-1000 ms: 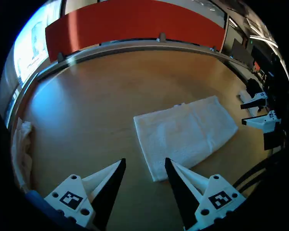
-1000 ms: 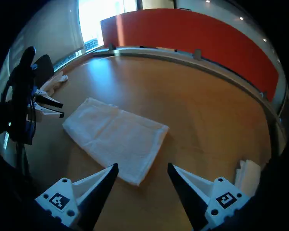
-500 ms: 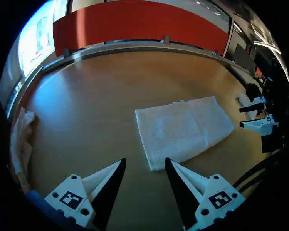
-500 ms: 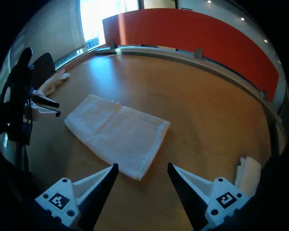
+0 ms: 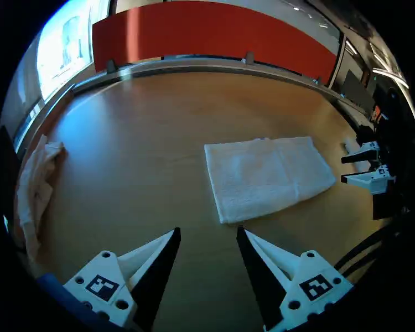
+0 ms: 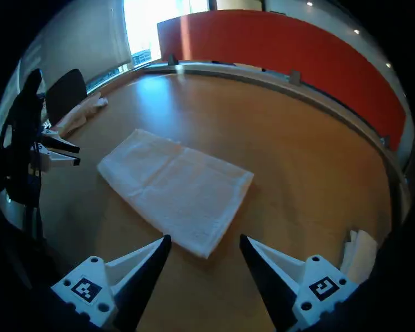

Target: Fold towel

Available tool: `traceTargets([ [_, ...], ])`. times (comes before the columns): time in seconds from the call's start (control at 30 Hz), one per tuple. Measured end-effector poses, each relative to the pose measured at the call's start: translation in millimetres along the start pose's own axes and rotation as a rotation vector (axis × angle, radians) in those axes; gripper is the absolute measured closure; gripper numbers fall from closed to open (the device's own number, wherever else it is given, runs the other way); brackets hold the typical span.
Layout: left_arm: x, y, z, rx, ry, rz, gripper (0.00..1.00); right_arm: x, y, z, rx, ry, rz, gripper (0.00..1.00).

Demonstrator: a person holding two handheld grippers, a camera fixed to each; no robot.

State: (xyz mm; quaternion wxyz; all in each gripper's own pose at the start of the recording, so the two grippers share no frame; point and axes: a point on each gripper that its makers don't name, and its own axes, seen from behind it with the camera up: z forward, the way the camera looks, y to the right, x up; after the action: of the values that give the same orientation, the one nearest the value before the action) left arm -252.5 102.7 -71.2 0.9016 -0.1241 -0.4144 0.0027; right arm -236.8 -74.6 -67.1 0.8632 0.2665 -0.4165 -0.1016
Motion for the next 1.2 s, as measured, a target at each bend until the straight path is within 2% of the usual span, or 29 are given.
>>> traceTargets([
  [0.37, -22.4, -11.3, -24.0, 0.036, -0.007, -0.067, 0.26, -10.8, -3.3, 12.1, 0.027, -0.053, -0.087, 0.12],
  [0.47, -25.6, -12.9, -27.6, 0.041, -0.008, -0.074, 0.26, -13.5, -1.3, 13.3, 0.027, -0.066, -0.108, 0.13],
  [0.6, -29.9, -14.9, -31.6, 0.049, -0.011, -0.079, 0.26, -17.0, 0.8, 14.4, 0.032, -0.083, -0.136, 0.18],
  [0.67, -32.4, -15.1, -33.5, 0.050, -0.014, -0.083, 0.26, -19.6, 1.0, 14.9, 0.039, -0.094, -0.147, 0.25],
  [0.8, -37.3, -15.1, -36.5, 0.049, -0.022, -0.097, 0.26, -25.7, 2.8, 16.9, 0.040, -0.117, -0.155, 0.28],
  [1.07, -41.3, -19.0, -41.2, 0.049, -0.023, -0.123, 0.26, -32.7, 1.3, 20.0, 0.056, -0.143, -0.158, 0.48],
  [1.13, -42.2, -20.4, -41.9, 0.051, -0.023, -0.123, 0.26, -33.3, 1.5, 20.6, 0.056, -0.144, -0.158, 0.49],
  [1.2, -43.3, -21.8, -42.5, 0.054, -0.025, -0.123, 0.26, -33.4, 1.9, 21.1, 0.055, -0.142, -0.160, 0.55],
])
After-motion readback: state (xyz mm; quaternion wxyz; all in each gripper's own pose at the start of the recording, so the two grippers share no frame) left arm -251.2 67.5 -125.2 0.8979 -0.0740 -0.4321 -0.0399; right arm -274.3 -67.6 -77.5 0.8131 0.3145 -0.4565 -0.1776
